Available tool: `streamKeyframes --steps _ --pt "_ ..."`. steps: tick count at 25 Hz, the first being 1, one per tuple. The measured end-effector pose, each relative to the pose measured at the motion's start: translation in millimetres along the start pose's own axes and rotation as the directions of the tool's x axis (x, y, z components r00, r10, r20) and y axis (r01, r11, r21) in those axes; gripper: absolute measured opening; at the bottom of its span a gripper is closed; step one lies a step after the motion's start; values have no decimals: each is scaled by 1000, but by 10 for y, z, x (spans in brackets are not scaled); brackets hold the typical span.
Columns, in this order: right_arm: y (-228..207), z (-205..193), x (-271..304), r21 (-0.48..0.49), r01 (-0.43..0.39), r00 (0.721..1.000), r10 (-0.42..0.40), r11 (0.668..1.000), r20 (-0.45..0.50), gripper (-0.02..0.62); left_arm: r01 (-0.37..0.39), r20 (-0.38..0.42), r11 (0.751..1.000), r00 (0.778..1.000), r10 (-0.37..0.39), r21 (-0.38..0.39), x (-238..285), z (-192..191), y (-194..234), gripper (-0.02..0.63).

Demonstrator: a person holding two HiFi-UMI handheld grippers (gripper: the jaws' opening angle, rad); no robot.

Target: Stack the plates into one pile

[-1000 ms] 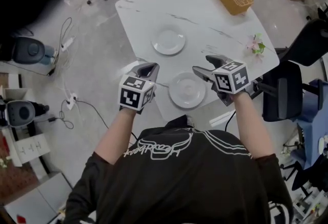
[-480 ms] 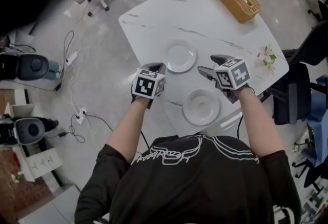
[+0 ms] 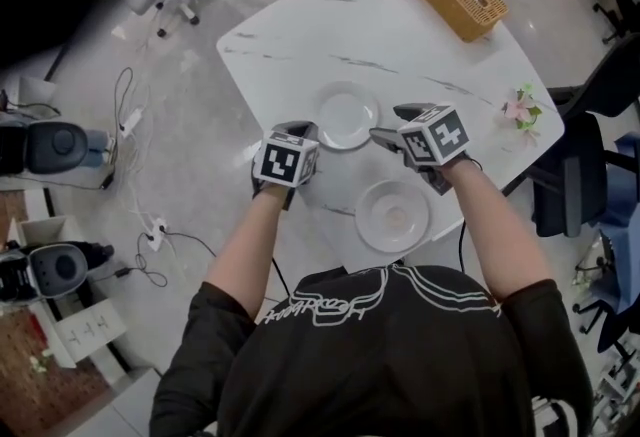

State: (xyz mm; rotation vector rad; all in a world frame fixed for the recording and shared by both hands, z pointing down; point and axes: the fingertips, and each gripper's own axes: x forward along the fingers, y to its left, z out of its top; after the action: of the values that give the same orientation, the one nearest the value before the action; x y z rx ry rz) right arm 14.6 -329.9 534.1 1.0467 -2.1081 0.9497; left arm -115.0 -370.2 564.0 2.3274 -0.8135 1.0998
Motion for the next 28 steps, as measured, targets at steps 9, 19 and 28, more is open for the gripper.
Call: streamKeyframes --steps 9,19,28 --pt "22 147 100 116 -64 997 58 991 52 318 5 -25 1000 1000 -5 -9 46 -99 12 24" --pt "-2 265 256 376 -232 970 183 897 163 154 4 -6 1000 1000 -4 -5 57 -104 15 23" --pt "-45 255 242 496 -264 960 175 827 219 48 -18 13 1000 1000 18 17 55 -105 3 23"
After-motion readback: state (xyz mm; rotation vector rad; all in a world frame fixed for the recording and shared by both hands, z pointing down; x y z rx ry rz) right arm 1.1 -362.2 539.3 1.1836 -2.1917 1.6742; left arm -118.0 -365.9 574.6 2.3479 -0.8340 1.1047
